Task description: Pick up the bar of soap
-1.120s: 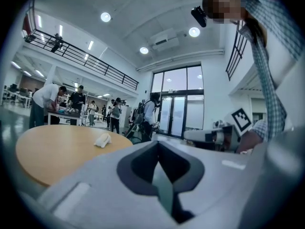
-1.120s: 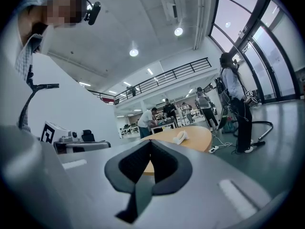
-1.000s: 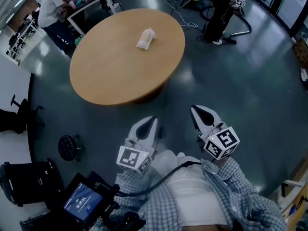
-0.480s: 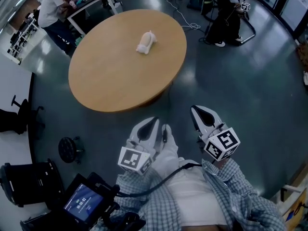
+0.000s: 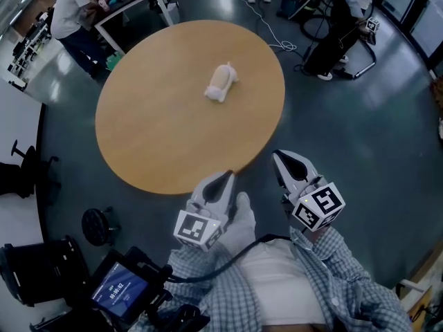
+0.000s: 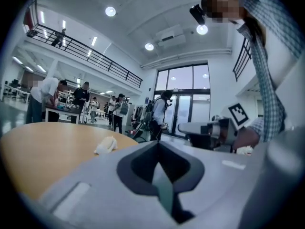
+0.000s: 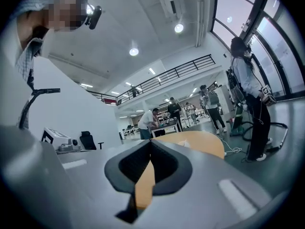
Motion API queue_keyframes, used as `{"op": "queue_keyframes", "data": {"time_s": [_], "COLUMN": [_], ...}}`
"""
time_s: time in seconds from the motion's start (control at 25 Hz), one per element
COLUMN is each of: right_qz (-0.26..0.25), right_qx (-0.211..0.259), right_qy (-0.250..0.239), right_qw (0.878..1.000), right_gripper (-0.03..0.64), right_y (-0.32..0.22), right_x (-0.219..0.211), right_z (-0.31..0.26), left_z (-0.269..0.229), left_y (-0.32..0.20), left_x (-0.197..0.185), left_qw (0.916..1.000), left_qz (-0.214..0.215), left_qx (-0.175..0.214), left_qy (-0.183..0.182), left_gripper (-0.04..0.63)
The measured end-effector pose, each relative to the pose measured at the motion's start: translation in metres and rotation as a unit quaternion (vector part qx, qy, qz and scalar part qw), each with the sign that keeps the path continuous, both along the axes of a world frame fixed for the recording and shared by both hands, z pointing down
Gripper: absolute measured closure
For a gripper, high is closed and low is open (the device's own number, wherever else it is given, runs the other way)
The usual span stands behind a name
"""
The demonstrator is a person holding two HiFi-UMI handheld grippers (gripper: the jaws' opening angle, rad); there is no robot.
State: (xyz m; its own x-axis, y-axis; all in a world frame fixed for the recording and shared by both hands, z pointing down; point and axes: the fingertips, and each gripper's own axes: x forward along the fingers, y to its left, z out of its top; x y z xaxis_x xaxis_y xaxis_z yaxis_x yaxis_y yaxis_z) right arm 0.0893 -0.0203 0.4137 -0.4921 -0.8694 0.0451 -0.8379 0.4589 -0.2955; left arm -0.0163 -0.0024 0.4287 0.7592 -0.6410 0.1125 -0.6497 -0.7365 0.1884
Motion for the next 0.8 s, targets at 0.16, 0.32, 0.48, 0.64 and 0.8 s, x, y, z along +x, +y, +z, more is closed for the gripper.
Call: {"op": "queue_keyframes", "data": {"time_s": [0.16,0.32,0.48,0.64,0.8], "right_qz": [-0.009,-0.015,-0.032,-0.086,-0.192], "right_qx": [0.009,0.004,-0.02,-0.027,-0.005], "right_qy": [0.015,0.027,0.041,0.102,0.223], "right_qw": [1.0,1.0,0.998,0.991,0.956], "right_gripper": [0.615,0.615,0.615,0.615,0.609], "right_y": [-0.039,-0.086,-0.145,-0.182,-0.223], "right_x": [-0.022,-0.024,-0.002,0.004,-0.007], "right_z": [0.012,0.014,0.012,0.03,0.042], "left_z": [0.008,0.018,0.001,-0.001,-0.008], "left_y": [-0.036,-0.08,-0.138,-0.167,-0.189], "left_x": [-0.017,-0.023,-0.005,-0.001,-0.007], "left_qw": [1.0,0.9999,0.9997,0.9978,0.9946], "left_qz": [0.005,0.002,-0.024,-0.061,-0.1], "left_qx": [0.008,0.011,-0.009,-0.023,-0.023], "left_qy": [0.0,0.006,0.005,0.01,0.017], "left_gripper": [0.597,0.597,0.597,0.597,0.597]}}
